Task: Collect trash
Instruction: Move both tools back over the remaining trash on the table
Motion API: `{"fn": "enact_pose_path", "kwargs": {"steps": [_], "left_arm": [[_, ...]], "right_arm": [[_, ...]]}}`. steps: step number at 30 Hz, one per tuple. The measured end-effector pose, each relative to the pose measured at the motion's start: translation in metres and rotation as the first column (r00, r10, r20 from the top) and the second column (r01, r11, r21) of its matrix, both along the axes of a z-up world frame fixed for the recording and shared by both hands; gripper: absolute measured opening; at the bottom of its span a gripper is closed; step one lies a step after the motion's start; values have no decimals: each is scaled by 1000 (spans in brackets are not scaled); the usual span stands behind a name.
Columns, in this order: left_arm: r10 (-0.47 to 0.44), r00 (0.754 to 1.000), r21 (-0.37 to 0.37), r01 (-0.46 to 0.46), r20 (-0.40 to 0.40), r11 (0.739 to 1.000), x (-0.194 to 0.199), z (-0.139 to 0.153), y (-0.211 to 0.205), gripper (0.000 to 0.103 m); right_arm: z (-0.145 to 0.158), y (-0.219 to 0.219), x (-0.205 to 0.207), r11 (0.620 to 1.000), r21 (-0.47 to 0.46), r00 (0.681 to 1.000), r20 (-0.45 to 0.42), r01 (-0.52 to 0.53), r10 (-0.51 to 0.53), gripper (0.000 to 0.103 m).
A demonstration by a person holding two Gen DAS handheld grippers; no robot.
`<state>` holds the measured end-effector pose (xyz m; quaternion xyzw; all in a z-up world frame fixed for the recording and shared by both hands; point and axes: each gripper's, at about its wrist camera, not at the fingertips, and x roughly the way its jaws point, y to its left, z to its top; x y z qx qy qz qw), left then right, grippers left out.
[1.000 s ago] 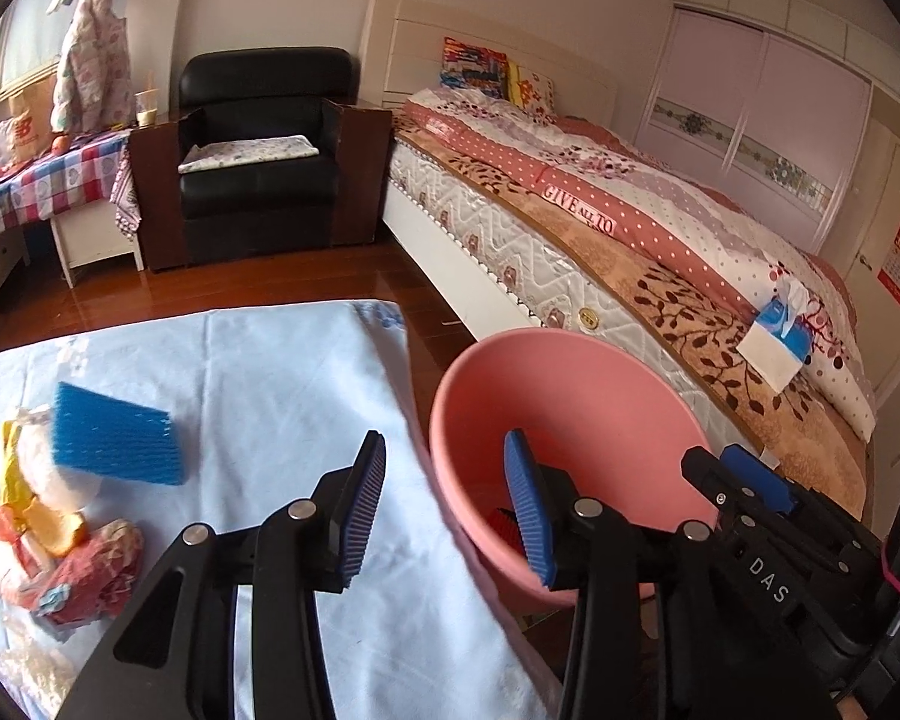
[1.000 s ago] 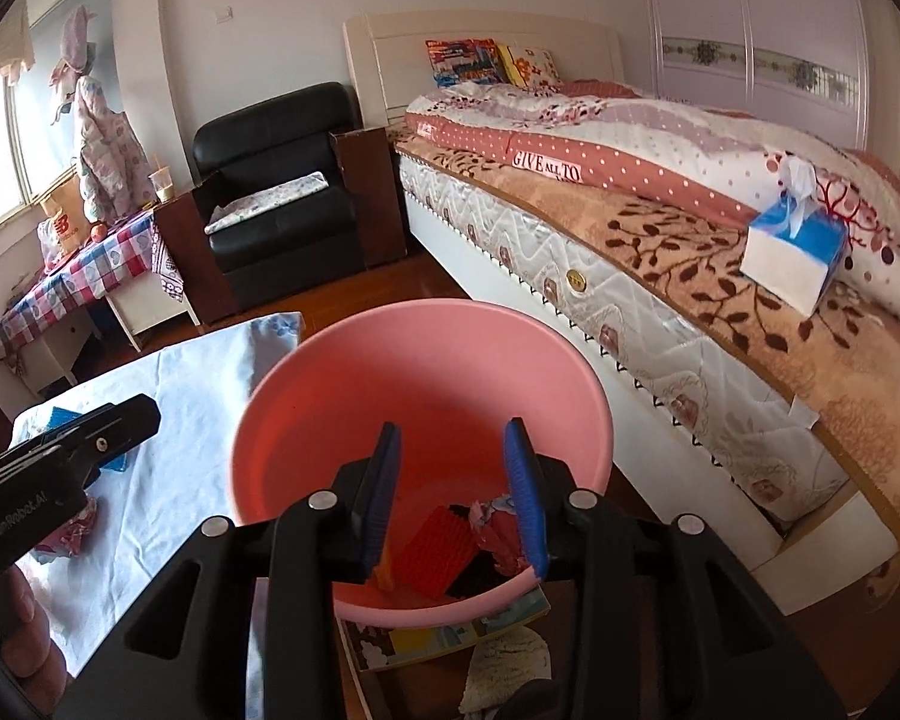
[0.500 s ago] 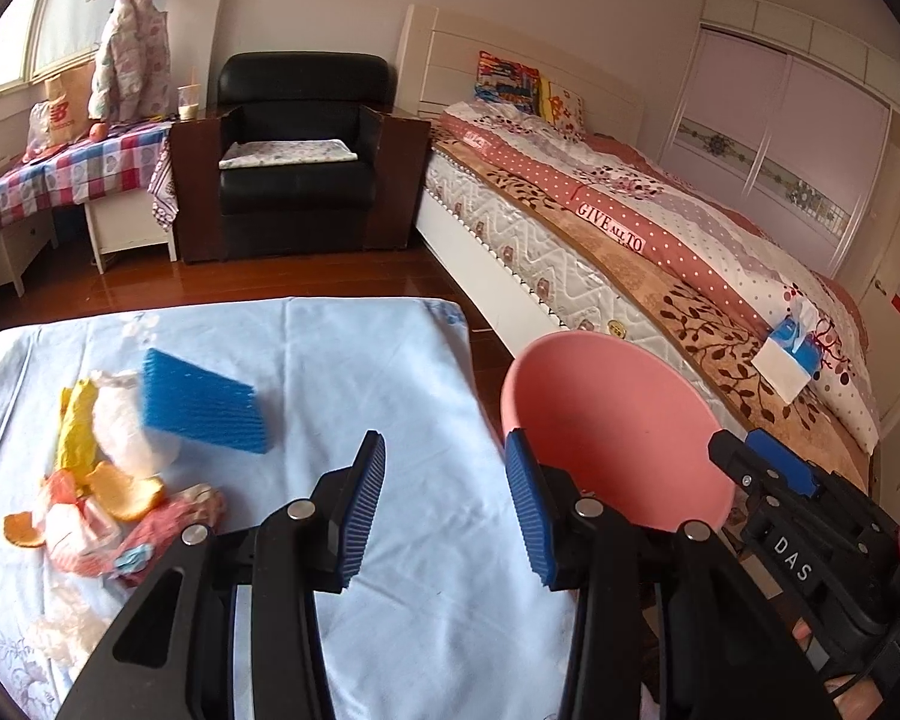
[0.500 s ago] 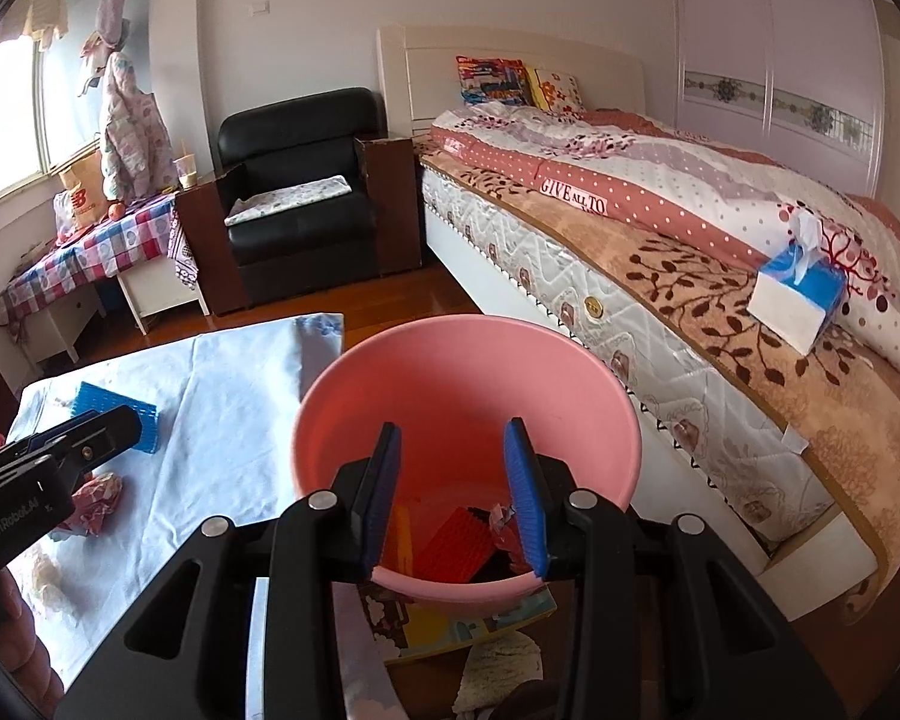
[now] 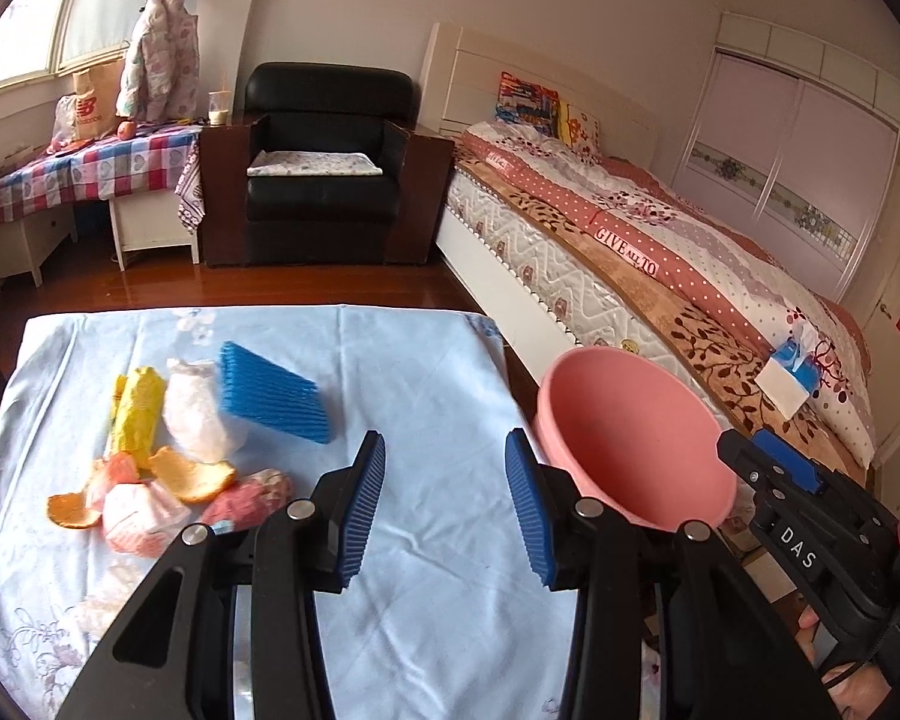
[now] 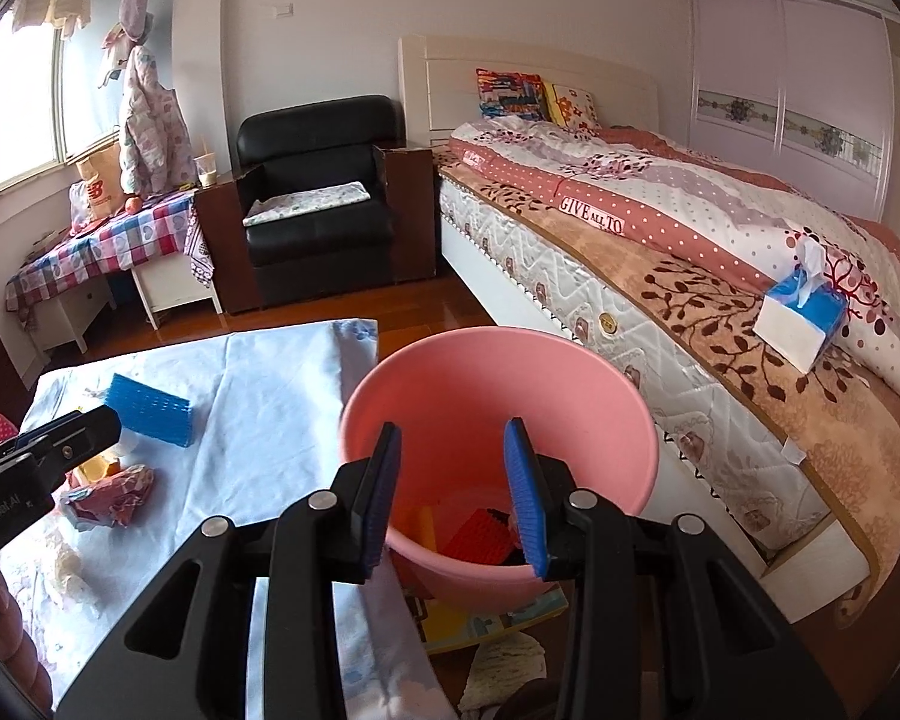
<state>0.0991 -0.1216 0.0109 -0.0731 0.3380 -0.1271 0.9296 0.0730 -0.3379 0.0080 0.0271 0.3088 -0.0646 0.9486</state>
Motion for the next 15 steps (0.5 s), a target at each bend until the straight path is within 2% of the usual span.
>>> {"fn": "enact_pose_path", "kwargs": {"steps": [10, 15], "left_arm": [[88, 996, 1, -88, 5, 996, -21, 2, 63, 41], [145, 989, 18, -145, 6, 989, -32, -1, 103, 41]], "right_arm": [[-7, 39, -4, 997, 9, 996, -28, -83, 83, 36], [-13, 59, -5, 979, 103, 983, -39, -174, 179, 36]]}}
